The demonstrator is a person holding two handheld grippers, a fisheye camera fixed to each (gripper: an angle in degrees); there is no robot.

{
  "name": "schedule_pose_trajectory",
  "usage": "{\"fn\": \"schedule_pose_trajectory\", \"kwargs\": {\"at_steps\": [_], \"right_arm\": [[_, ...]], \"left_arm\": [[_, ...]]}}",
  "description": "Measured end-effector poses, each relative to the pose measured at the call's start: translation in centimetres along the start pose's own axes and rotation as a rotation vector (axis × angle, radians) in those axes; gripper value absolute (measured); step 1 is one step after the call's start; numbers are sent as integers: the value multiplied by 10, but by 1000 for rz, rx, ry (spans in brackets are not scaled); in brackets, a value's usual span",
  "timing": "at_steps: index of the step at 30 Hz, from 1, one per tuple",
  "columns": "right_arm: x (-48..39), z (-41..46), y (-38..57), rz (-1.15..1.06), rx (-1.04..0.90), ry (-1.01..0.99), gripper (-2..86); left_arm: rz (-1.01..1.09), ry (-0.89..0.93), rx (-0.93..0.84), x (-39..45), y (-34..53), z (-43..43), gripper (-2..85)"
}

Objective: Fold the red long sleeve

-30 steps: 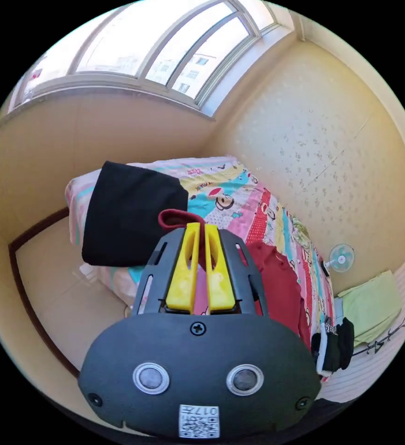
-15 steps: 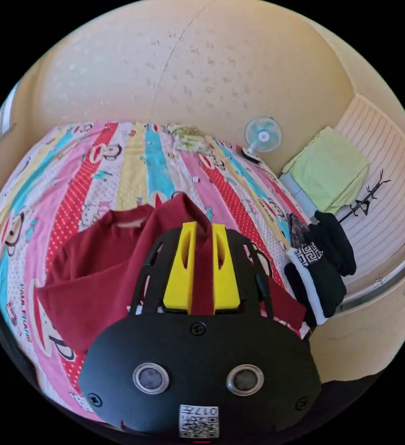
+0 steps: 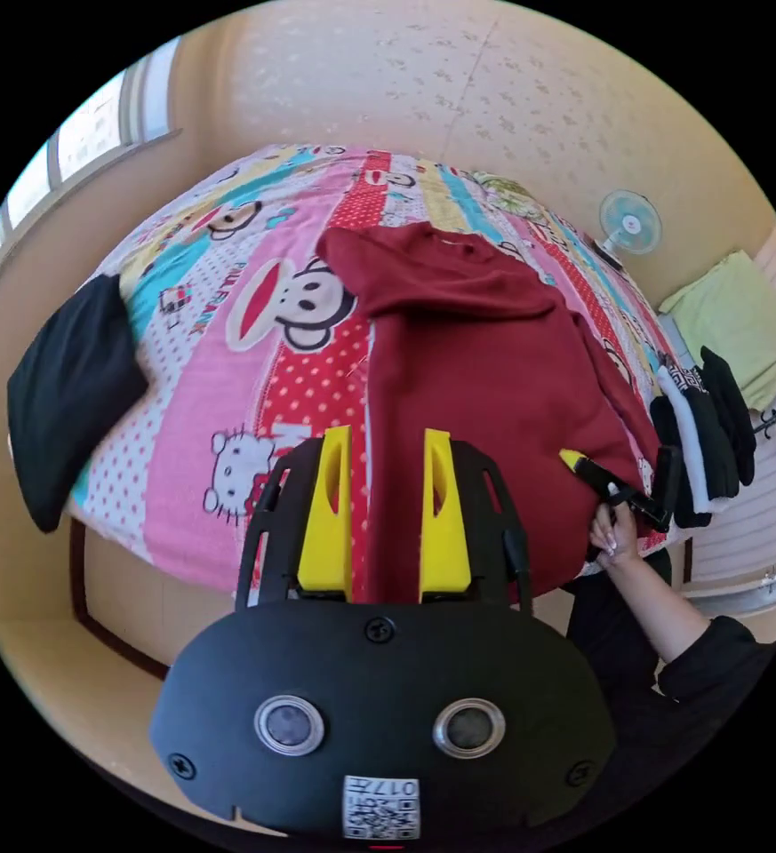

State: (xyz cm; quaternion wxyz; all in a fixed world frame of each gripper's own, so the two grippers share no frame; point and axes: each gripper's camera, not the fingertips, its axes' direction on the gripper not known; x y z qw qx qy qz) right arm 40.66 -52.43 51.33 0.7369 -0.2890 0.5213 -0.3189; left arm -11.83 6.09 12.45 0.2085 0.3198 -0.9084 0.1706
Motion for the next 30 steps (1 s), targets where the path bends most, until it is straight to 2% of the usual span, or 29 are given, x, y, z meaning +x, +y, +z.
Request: {"fn": "schedule_pose_trajectory", "kwargs": {"at_steps": [5,6,10,13,15,17,19,21,23,25,30], "right_arm": [[-8,25,-4,27,-23,33,38],[-13,31,-6,47,-40,57,52],[-42,40,-14,2,-139,85,132],[-72,27,-9,-67,-91,322,149],[-77,14,4,0,-3,615,134],[-63,23,17,61,-41,716,107],[-53,43,34,16,-92,691,67],[-69,59,45,-79,-171,746,37],[-88,69,48,-113,-249,794,29],[-112,76,52,-138,-306,829,25],[-137,106,101,-124,-505,915,23]], "left_arm": [[-77,62,-118,-12,49,37,123],[-74,54,-66,-11,54,33,114],[-14,52,-140,-9,41,34,107],[-22,72,-167,-16,33,40,103],[-47,78,-173,-20,30,41,91],[-41,80,-175,-21,28,43,63],[-3,116,-210,-20,27,45,40],[34,113,-224,-19,27,36,37],[100,110,-226,-14,31,20,35],[181,166,-322,-10,41,5,34],[179,135,-378,-23,86,-3,45]]}}
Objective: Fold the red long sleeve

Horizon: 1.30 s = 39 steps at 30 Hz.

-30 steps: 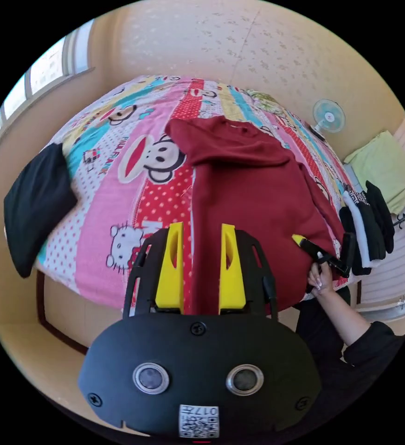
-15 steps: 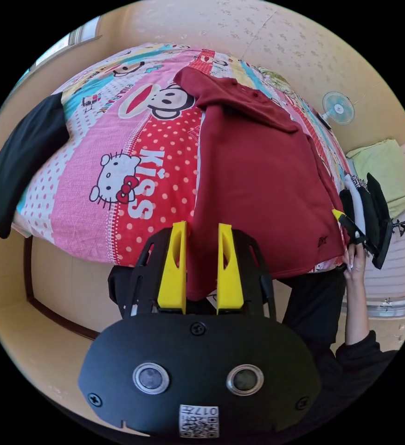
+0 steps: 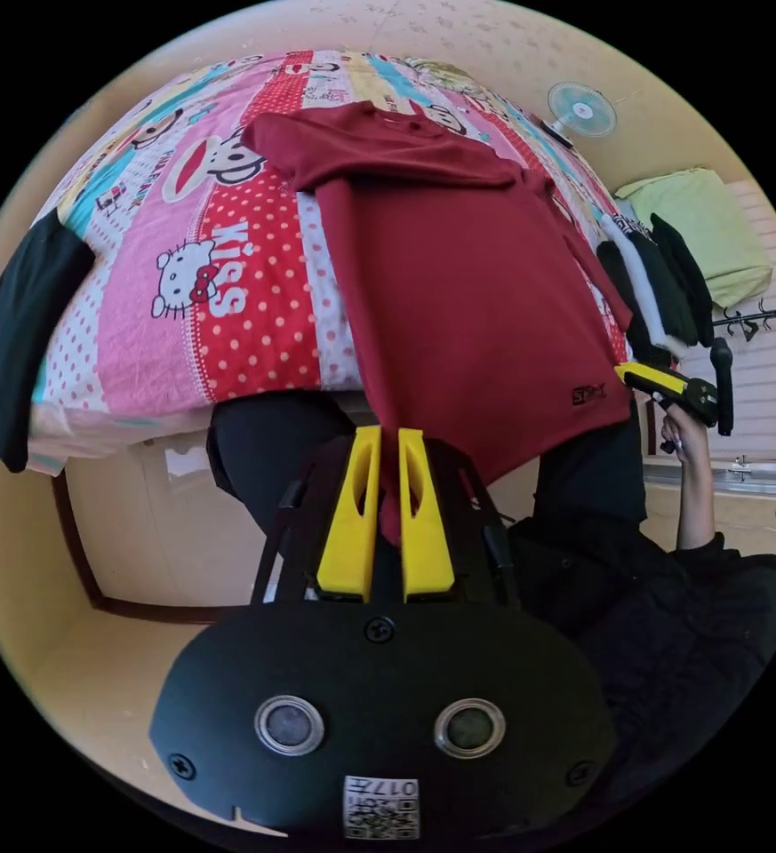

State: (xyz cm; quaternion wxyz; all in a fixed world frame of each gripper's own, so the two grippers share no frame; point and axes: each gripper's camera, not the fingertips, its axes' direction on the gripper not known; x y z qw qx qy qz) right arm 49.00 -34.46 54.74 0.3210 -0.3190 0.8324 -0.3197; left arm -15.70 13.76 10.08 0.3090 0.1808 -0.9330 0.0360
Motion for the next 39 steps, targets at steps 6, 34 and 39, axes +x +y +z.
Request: {"fn": "schedule_pose_trajectory", "kwargs": {"at_steps": [6,34,39], "right_arm": [[-20,22,5,78,-4,-17,43],[0,90,-411,225,143,-151,89],[-32,13,-381,153,299,6,63]], "left_arm": [[-44,-57,64,-15,12,-14,65],[76,-80,463,-49,-121,92,89],[75,-42,467,-62,-120,95,88]]}}
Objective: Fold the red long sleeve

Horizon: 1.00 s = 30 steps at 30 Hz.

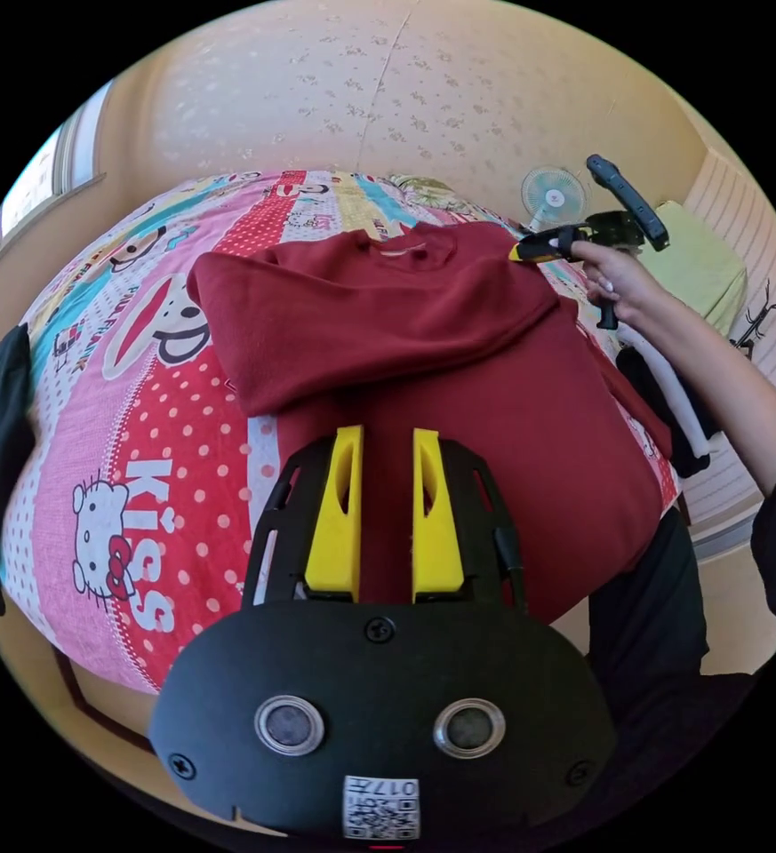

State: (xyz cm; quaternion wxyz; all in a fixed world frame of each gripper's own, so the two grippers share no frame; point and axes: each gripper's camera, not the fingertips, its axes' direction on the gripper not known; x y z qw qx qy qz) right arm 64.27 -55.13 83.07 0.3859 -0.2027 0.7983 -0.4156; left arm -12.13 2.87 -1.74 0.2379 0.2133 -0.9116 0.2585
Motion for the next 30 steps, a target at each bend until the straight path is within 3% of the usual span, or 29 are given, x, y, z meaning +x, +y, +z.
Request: {"fn": "schedule_pose_trajectory", "kwargs": {"at_steps": [7,11,17,22,27,30], "right_arm": [[46,15,8,173,-30,1,87],[47,-7,19,123,75,-238,116],[27,51,8,2,-185,-104,107],[25,8,5,-77,-104,32,32],[66,-36,16,63,78,47,26],[91,-27,20,144,28,71,35]], "left_arm": [[-4,6,12,-10,4,4,88],[-10,14,12,-16,4,7,87],[-14,16,19,-23,5,11,86],[-15,21,25,-27,6,14,87],[-14,17,29,-29,6,17,86],[-10,10,35,-29,7,18,87]]}}
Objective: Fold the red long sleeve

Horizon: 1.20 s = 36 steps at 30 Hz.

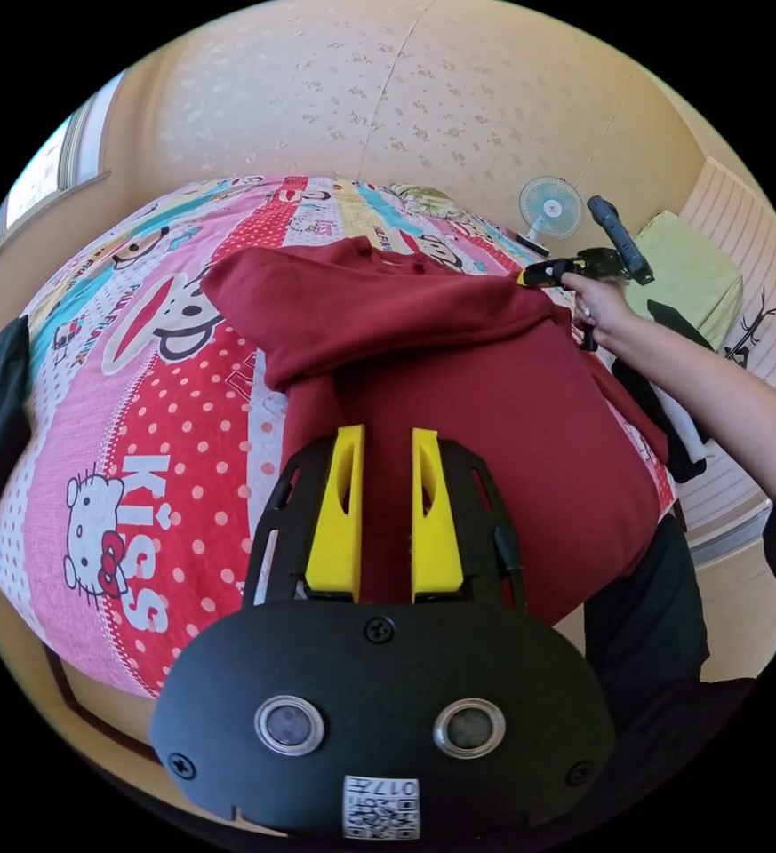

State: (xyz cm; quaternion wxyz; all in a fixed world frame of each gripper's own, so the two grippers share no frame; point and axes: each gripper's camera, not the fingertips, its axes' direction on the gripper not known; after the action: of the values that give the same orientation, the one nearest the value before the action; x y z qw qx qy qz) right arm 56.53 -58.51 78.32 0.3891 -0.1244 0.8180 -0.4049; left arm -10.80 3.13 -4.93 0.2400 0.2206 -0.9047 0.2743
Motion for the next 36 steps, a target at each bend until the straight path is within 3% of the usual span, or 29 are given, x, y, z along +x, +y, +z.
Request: {"fn": "schedule_pose_trajectory", "kwargs": {"at_steps": [7,13,19,21,24,31,34,36], "right_arm": [[50,-36,-2,-28,-58,0,111],[163,-142,101,168,50,-128,127],[277,-159,284,706,37,-507,143],[310,-152,340,937,134,-644,139],[336,-143,364,1105,261,-755,132],[358,-137,339,1296,317,-731,42],[336,-196,301,1120,453,-633,25],[313,-261,246,903,527,-351,22]], "left_arm": [[-10,12,-2,-4,-1,4,86],[-9,7,-2,-2,-1,8,85],[-6,-8,16,4,3,10,87],[-6,-17,23,7,5,10,87],[-4,-42,37,12,8,11,87],[4,-70,45,22,11,13,87],[-2,-58,45,23,11,14,87],[-6,-52,43,23,11,14,87]]}}
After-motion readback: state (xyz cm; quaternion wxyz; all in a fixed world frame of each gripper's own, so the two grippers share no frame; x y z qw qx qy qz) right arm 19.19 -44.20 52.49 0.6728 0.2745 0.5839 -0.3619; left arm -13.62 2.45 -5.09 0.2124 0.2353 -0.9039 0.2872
